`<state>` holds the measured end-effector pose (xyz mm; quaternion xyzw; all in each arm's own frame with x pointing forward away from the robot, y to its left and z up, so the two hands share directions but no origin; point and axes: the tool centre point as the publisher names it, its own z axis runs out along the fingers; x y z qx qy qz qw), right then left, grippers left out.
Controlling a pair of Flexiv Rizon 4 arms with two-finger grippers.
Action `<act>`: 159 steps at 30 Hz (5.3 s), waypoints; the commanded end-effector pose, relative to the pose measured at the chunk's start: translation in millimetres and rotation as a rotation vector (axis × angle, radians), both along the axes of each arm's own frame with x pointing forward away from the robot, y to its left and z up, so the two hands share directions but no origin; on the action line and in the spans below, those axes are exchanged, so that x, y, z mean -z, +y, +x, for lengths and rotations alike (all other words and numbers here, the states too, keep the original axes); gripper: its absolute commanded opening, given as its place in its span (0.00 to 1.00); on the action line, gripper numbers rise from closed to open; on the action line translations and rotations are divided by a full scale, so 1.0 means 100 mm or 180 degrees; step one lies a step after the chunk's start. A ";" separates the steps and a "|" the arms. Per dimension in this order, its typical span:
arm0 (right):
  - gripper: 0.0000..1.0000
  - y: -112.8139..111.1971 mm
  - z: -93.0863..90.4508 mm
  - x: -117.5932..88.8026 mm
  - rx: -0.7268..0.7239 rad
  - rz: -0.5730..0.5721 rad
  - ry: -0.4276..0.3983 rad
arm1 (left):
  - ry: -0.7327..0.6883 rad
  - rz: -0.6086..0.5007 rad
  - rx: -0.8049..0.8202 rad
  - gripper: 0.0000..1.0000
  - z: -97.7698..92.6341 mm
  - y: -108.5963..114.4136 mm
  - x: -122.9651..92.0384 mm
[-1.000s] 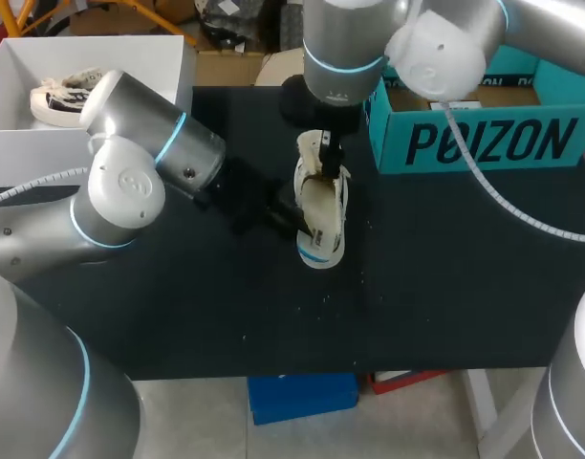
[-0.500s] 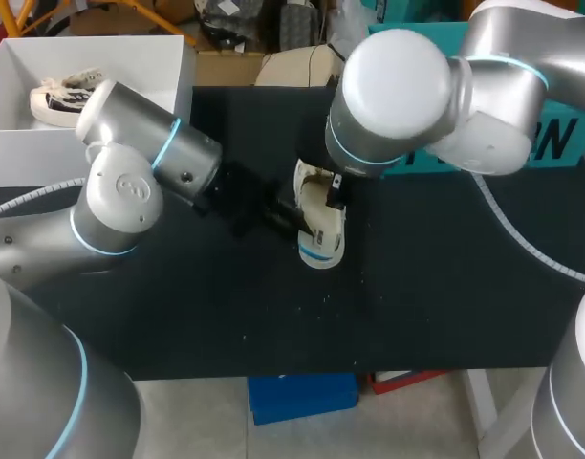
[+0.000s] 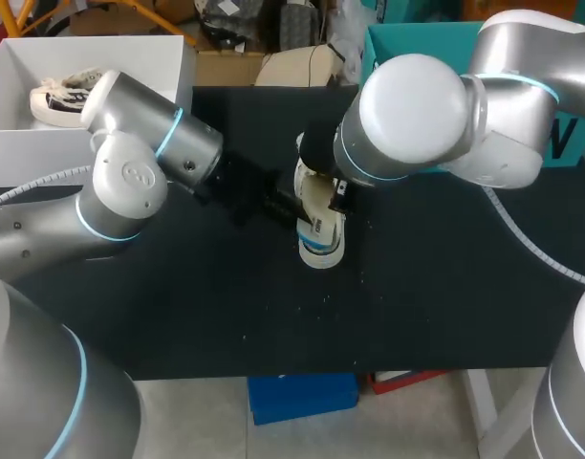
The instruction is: Take the shoe out of the shoebox, open the shoe tongue, remove and reinsert the insole, then place the shoe into the shoebox
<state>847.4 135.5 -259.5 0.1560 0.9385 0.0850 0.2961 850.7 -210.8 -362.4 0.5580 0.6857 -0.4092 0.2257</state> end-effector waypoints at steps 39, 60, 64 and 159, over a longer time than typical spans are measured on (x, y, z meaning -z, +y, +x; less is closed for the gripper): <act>1.00 -0.34 -0.24 -0.19 -0.0095 0.0661 -0.0125 | -0.0059 0.0213 0.0034 1.00 0.13 -0.06 -0.03; 1.00 -0.34 -0.24 -0.19 -0.0095 0.0661 -0.0125 | 0.0012 0.0111 -0.0074 0.33 -0.16 -0.03 0.00; 1.00 -0.34 -0.24 -0.19 -0.0095 0.0661 -0.0125 | -0.0017 0.0166 -0.0093 0.20 -0.16 0.04 -0.02; 1.00 -0.34 -0.24 -0.19 -0.0095 0.0661 -0.0125 | -0.0306 0.1758 0.0981 0.00 0.00 -0.23 0.40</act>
